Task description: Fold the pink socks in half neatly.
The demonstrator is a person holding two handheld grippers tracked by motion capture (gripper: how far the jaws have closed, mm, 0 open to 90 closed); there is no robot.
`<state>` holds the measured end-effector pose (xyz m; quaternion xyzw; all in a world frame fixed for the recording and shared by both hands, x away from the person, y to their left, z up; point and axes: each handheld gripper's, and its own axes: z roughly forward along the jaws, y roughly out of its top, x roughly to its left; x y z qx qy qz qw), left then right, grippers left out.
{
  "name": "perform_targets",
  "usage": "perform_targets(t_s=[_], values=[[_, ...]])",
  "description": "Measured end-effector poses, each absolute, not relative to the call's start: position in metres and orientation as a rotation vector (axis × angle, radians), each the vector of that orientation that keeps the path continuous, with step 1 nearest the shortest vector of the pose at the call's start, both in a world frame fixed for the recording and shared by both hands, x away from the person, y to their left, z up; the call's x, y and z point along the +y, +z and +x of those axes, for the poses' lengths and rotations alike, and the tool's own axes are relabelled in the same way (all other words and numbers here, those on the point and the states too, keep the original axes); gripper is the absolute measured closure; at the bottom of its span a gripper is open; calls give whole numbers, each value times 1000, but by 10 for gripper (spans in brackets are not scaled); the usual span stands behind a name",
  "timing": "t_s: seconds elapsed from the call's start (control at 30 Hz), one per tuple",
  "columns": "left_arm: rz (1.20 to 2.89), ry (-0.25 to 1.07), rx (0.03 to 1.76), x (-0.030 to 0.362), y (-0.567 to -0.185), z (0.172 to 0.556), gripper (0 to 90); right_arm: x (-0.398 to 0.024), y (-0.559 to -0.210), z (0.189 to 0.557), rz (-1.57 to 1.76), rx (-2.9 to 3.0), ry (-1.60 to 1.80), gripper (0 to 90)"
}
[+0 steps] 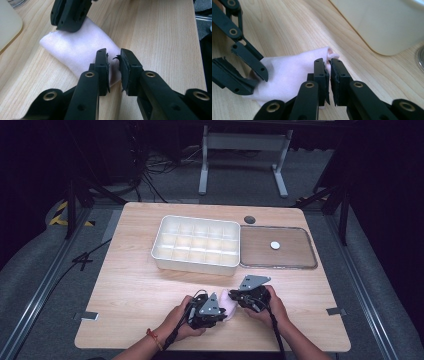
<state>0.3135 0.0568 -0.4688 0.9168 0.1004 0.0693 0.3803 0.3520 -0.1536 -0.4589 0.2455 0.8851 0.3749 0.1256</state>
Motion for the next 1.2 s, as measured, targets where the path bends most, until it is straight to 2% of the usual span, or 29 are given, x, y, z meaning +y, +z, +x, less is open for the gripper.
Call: perform_targets(t_s=[0.1,0.23,0.33,0.37,0.43,0.53,0.63,0.8,0.93,1.07,1.1,1.2], values=[[2349,173,269,56,-469,313,768,-156,-457,351,722,2554,1050,850],[2345,156,274,57,-469,314,768,-164,-450,350,767,2524,1060,811],[2350,164,273,56,-468,314,767,-172,-439,347,823,2498,1145,681],[2348,169,269,56,-469,314,767,-172,-439,347,823,2498,1145,681],[2339,171,279,56,-469,313,763,-169,-439,342,862,2523,1147,544],[2335,162,293,55,-469,312,758,-166,-443,336,893,2548,1164,446],[2328,140,300,54,-470,310,751,-161,-448,336,927,2567,1157,415],[2344,164,277,51,-470,308,746,-156,-459,342,969,2620,1148,402],[2344,160,272,51,-470,309,744,-157,-464,349,1007,2650,1137,360],[2352,164,267,51,-469,308,743,-159,-470,355,1037,2688,1159,365],[2355,163,264,52,-469,309,742,-160,-471,356,1038,2696,1171,377],[2357,166,269,51,-469,308,742,-160,-470,358,1011,2753,1194,486]])
